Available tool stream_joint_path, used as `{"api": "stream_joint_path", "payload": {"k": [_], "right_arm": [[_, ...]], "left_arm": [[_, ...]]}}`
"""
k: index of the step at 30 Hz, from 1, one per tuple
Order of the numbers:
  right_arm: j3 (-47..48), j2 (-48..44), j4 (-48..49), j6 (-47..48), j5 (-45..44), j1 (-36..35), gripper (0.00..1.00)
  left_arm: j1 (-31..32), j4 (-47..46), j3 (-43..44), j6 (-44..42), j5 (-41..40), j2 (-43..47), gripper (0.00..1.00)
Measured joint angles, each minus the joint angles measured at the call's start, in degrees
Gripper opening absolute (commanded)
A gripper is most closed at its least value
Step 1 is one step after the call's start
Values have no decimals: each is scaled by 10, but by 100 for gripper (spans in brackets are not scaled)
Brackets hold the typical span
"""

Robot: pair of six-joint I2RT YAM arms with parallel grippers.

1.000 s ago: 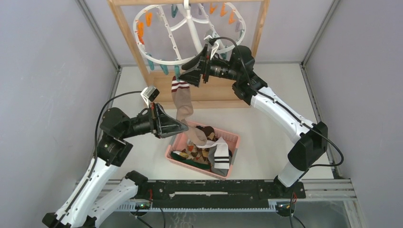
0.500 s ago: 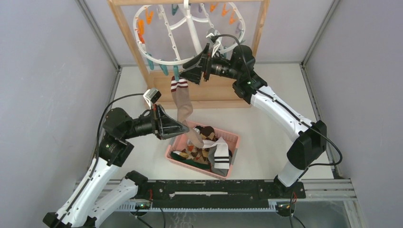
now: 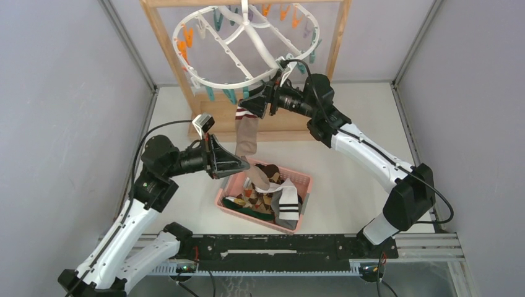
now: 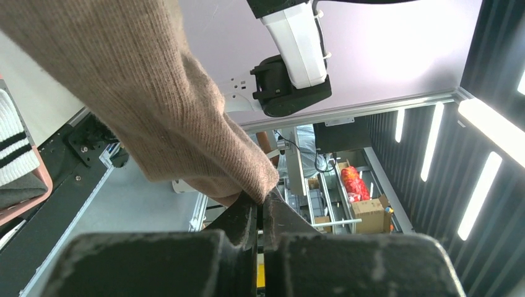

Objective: Remove the socks clipped to the hanger
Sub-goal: Remove the sock from the hanger.

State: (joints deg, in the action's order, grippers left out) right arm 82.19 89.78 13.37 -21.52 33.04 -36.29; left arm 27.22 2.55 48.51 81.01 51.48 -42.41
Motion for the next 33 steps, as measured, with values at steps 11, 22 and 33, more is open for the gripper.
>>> {"api": "stream_joint_path", "payload": {"k": [11,22,33], "right_arm": [[-14,0,63,0,-21,3,71],[-8,19,73,-1,-10,15,69],[28,39,76,-5,11,22,59]], "left_arm": [[0,3,1,0,15,-21,0],[0,9,1,-1,19,-23,0],[0,12,3,-5,28,-41,0]]}}
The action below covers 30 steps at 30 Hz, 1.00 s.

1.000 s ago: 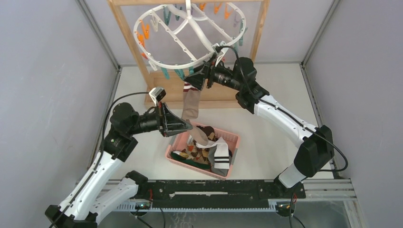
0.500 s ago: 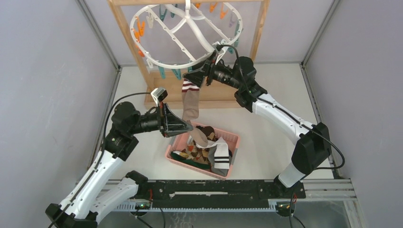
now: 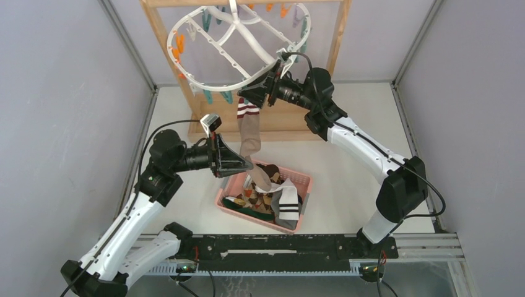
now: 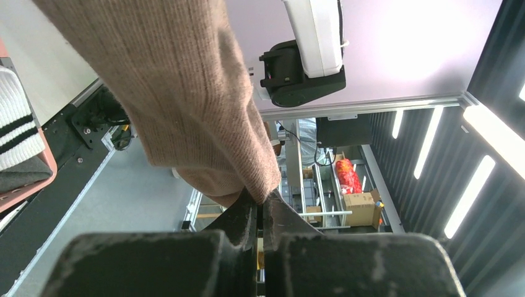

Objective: Remove the socks clipped to the hanger
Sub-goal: Remove the sock from the hanger, then place the sock in the bin.

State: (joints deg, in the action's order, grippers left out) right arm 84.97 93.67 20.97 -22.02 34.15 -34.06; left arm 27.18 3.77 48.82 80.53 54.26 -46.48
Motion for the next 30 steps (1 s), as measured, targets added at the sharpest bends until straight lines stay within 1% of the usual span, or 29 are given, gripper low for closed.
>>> {"api": "stream_joint_path", "payload": {"k": [5,7,9,11,14,15,16,18,22,23,24,26,27,30], "right_arm": [[9,6,1,-7,18,1,48],[10,6,1,-9,26,1,42],[10,7,1,-12,32,2,33],[12,9,2,-17,39,5,19],[24,18,3,-27,49,9,14],[28,21,3,-30,53,11,7],[30,24,3,-33,57,13,4],[30,27,3,-38,63,14,3],[38,34,3,-42,70,15,8],[38,34,3,-43,71,15,12],[38,34,3,-43,71,15,22],[39,34,2,-45,72,15,47],[39,34,-1,-43,75,15,51],[39,34,-13,-43,78,16,58]], "left_arm": [[0,1,3,0,0,-5,0],[0,1,3,0,0,-6,0],[0,2,3,-1,0,-8,0],[-1,2,3,-1,0,-9,0],[-1,2,3,-1,0,-9,0],[-1,2,3,-1,0,-9,0],[-1,2,3,-1,0,-9,0],[-1,2,3,-1,0,-9,0],[-1,2,3,-1,0,-12,0],[-1,2,3,-2,0,-13,0],[-1,2,3,-2,0,-13,0],[-1,2,3,-4,0,-13,0],[-1,2,3,-5,0,-13,0],[-1,2,3,-10,-1,-17,0]]}}
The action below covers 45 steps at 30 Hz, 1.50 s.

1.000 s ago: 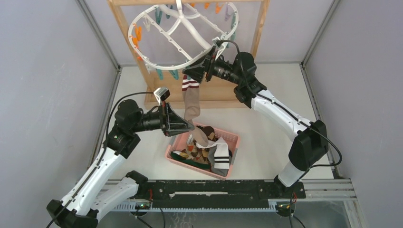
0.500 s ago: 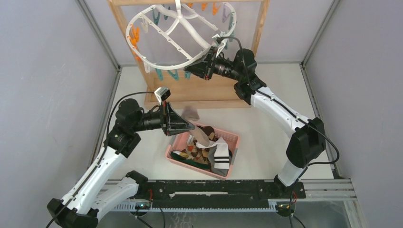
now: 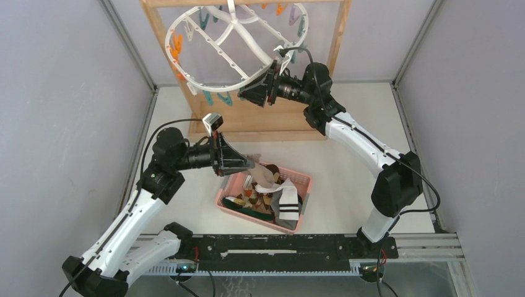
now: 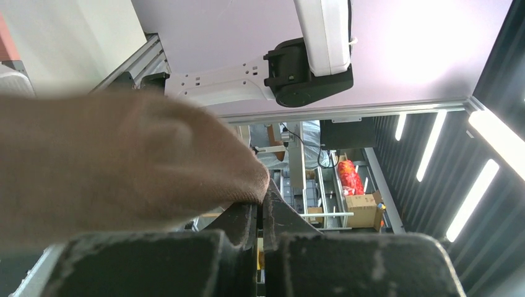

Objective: Remove the socks clipped to the hanger
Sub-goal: Place the sock in the bin.

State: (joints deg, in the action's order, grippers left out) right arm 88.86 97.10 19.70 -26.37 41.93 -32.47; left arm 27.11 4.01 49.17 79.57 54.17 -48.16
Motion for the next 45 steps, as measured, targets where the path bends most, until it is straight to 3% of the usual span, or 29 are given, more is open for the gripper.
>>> {"api": "stream_joint_path", "payload": {"k": [6,13,27,35,38,45], "right_arm": [[-3,-12,-23,1,-6,7,70],[-54,-93,-80,6,-32,36,87],[-157,-295,-292,47,-72,63,88],[-158,-387,-410,68,-87,66,88],[-162,-414,-437,68,-87,66,88],[-174,-435,-505,66,-99,39,89]], "left_arm": [[0,0,0,-6,-5,-6,0],[2,0,0,-19,-19,-9,0],[23,17,-45,-95,-91,-9,0],[28,105,-95,-199,-155,-30,1],[28,134,-115,-233,-184,-46,7],[28,168,-151,-286,-237,-105,33]]}}
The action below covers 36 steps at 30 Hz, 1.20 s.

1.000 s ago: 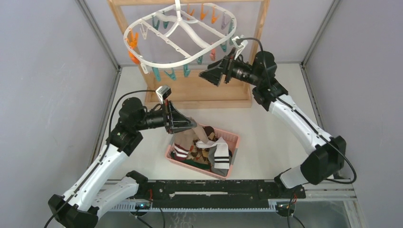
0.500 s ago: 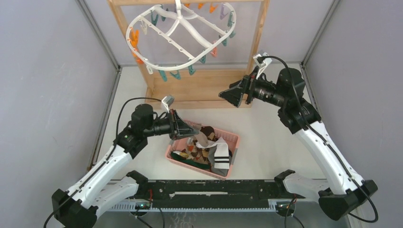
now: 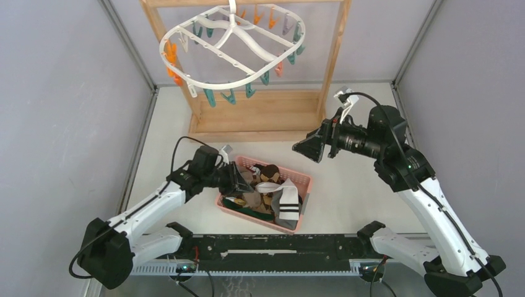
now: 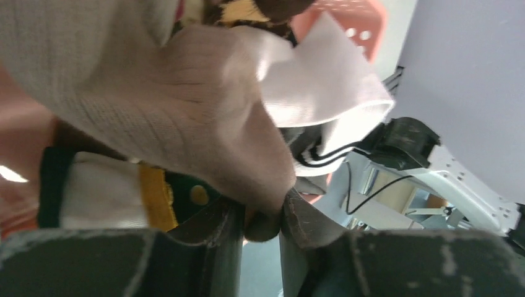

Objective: Remove the socks clipped to the hanger
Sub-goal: Place the sock in the bin.

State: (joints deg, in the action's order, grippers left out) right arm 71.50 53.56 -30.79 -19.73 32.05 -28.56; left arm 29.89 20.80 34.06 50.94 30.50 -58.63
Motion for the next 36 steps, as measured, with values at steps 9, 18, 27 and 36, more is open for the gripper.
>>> {"api": "stream_joint_path", "payload": {"k": [9,18,27,36], "right_arm": [[-1,23,-123,10,-47,-59,89],[-72,37,-207,16,-125,-155,84],[-122,87,-207,3,-167,-239,80],[-186,212,-153,-2,-190,-263,80]], "left_arm": [[0,33,-1,-46,-25,-28,99],[0,127,79,-59,-46,-3,100],[0,205,137,-59,-64,32,100],[0,250,151,-54,-78,79,100]]}}
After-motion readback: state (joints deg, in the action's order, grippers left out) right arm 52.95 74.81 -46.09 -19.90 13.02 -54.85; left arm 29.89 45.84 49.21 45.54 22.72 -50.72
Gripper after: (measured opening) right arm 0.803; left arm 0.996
